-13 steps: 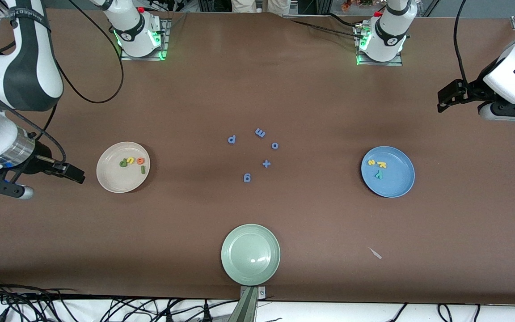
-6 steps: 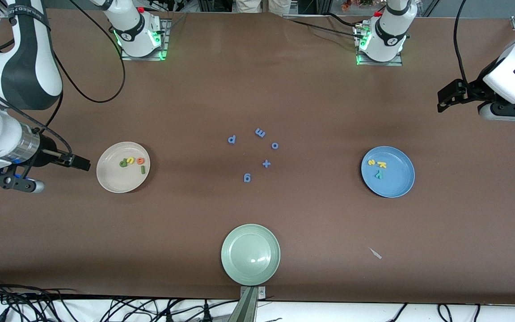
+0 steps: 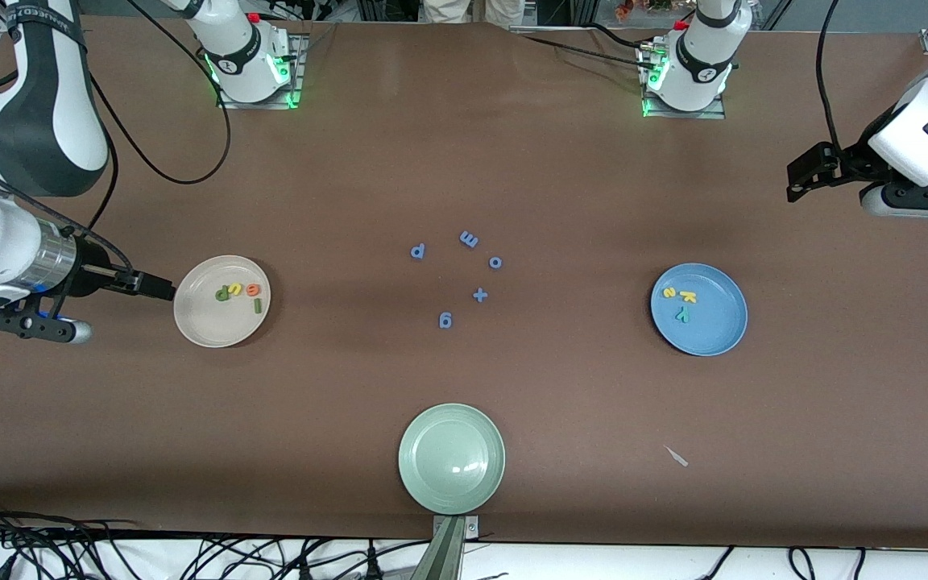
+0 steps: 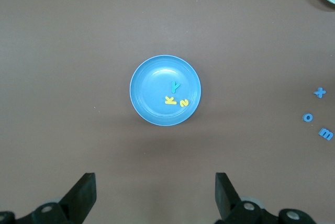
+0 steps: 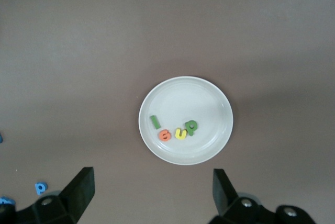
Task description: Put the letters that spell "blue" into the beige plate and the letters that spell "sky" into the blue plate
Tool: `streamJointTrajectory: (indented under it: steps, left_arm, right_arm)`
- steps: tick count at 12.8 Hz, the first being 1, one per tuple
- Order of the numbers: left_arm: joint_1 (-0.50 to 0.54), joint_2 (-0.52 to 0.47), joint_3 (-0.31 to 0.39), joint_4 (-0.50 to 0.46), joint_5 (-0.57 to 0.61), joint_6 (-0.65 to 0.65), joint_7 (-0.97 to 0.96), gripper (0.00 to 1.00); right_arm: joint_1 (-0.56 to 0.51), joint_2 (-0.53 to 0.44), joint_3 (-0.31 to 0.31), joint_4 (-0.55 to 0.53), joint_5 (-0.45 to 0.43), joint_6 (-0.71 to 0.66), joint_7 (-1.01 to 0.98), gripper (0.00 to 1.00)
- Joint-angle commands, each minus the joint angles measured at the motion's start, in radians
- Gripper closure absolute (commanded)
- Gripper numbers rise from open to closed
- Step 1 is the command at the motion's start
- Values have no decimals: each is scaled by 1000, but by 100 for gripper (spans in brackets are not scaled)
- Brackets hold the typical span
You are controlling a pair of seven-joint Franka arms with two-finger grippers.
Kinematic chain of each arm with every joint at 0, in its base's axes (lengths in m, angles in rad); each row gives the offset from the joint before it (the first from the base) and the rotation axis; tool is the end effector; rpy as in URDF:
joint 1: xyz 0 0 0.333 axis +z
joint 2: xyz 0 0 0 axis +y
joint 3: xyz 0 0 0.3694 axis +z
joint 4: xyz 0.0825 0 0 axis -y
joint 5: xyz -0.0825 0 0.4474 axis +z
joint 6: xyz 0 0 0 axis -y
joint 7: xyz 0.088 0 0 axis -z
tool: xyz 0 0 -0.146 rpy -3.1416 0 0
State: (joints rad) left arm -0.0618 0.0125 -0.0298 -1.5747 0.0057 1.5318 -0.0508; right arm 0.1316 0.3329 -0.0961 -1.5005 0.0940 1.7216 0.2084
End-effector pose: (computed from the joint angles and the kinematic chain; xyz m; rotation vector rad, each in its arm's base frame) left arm 0.6131 -0.0554 0.6258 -3.1305 0.0638 0.0859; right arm 0.7220 0.0459 0.4649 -3.0760 0.2910 0.1804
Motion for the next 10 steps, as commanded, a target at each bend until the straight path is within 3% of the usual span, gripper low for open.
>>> streamJointTrajectory:
  steps: [1, 3, 7, 10]
  left_arm:
    - [2, 6, -1, 30, 19, -24, 12, 0]
    - [0, 6, -2, 30, 19, -24, 11, 0]
    - [0, 6, -2, 30, 19, -24, 11, 0]
    - [0, 6, -2, 30, 17, -24, 12, 0]
  right_arm:
    - [-6, -56, 4, 29, 18, -138, -27, 0]
    - [-6, -107, 3, 29, 18, -203, -27, 0]
    - [-4, -118, 1, 29, -8, -220, -46, 0]
    - [-6, -208, -4, 29, -19, -286, -69, 0]
